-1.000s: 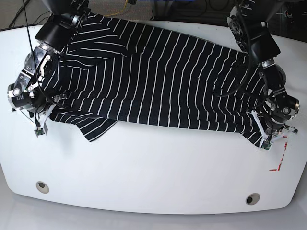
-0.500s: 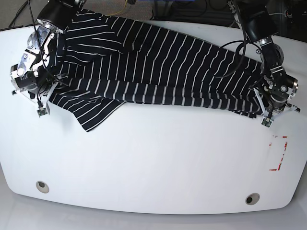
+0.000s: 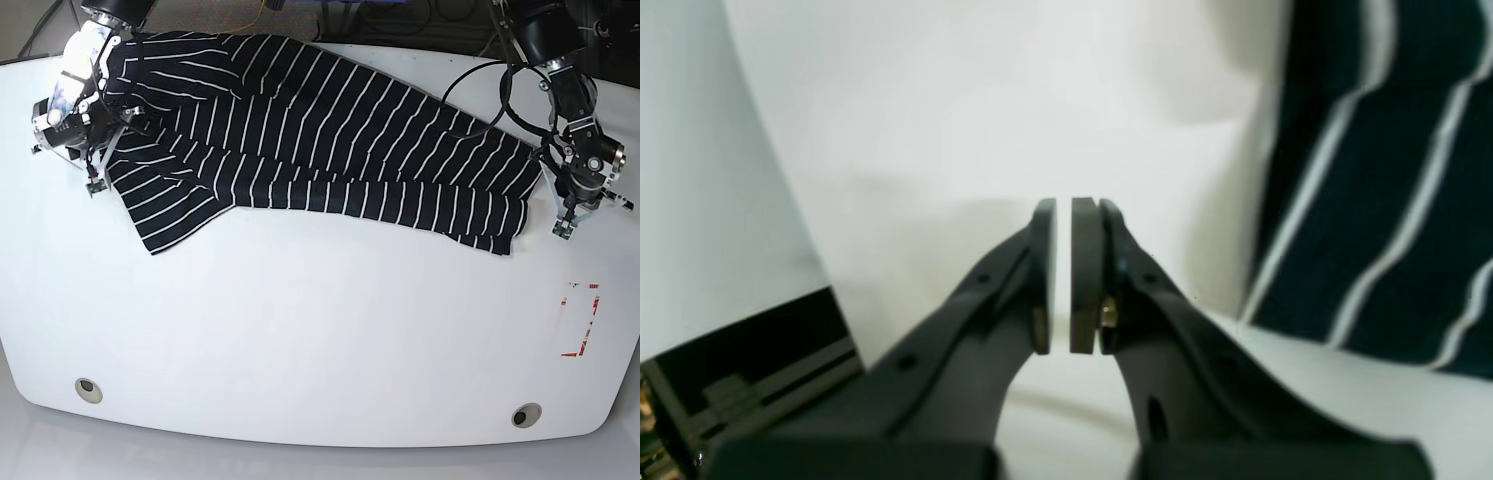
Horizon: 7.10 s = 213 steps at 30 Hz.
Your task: Layout the t-shirt on the table in an organized manner, then fold the t-shirt properly
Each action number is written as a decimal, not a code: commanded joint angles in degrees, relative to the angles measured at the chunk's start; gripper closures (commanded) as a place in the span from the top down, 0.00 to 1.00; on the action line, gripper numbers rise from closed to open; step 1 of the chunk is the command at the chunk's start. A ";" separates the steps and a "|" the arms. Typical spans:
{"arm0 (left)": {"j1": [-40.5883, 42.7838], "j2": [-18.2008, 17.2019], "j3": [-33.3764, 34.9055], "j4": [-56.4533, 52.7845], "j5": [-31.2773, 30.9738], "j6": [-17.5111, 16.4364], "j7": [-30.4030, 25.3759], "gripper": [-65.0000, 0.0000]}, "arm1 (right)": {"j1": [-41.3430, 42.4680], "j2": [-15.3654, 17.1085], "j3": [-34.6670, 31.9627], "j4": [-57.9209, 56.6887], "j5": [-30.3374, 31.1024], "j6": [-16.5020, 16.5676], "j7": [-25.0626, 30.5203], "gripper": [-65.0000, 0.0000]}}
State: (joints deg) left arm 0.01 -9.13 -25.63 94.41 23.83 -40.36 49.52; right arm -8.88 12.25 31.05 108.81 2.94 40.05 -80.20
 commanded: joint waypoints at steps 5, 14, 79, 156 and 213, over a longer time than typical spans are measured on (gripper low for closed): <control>-0.76 -0.59 0.00 1.11 -0.05 0.36 -0.86 0.05 | -0.30 0.36 0.12 1.12 -0.26 -0.05 0.20 0.00; -1.20 -0.59 0.26 1.28 -0.05 0.36 -0.77 0.09 | -1.36 0.80 0.12 1.30 -0.43 -0.05 0.20 0.50; 9.88 6.97 13.28 10.34 -7.09 0.36 -22.31 0.04 | -0.92 -7.64 0.29 2.44 10.29 -0.05 2.89 0.04; 17.44 6.00 10.20 11.13 -0.93 2.25 -25.65 0.04 | 3.74 3.97 -5.42 -25.61 10.12 -0.05 18.89 0.01; 17.26 6.00 6.07 8.67 -0.58 1.19 -22.75 0.04 | 3.48 3.97 -4.98 -18.49 10.29 -0.05 18.36 0.02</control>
State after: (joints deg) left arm 18.00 -2.59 -19.88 100.99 23.59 -38.68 26.63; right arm -5.28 15.53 25.87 88.66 14.85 40.10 -59.96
